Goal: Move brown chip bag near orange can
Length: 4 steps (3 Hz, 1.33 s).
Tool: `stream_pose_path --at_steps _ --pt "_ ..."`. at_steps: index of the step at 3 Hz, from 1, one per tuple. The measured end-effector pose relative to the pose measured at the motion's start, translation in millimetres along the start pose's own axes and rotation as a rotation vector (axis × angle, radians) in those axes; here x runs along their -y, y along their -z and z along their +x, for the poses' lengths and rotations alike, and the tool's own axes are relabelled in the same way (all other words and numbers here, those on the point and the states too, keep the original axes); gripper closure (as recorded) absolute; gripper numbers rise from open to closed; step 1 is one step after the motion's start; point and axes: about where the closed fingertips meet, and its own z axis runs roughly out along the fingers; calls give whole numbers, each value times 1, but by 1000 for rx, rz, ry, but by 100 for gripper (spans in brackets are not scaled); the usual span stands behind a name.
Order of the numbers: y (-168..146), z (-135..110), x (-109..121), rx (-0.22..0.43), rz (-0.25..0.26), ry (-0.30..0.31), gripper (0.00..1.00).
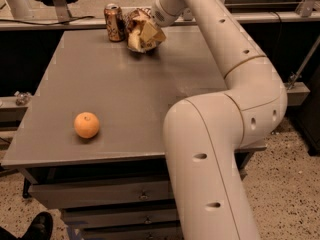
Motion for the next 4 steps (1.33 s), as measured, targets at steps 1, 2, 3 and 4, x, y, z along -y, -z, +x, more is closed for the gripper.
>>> stream_pose_path --at_steps 1,2,3,4 --pt "0 4 -1 -8 -11 3 0" --pt "12 12 2 4 -16 12 0" --pt "45 26 15 62 -3 22 0" --pt "92 44 22 153 7 44 0"
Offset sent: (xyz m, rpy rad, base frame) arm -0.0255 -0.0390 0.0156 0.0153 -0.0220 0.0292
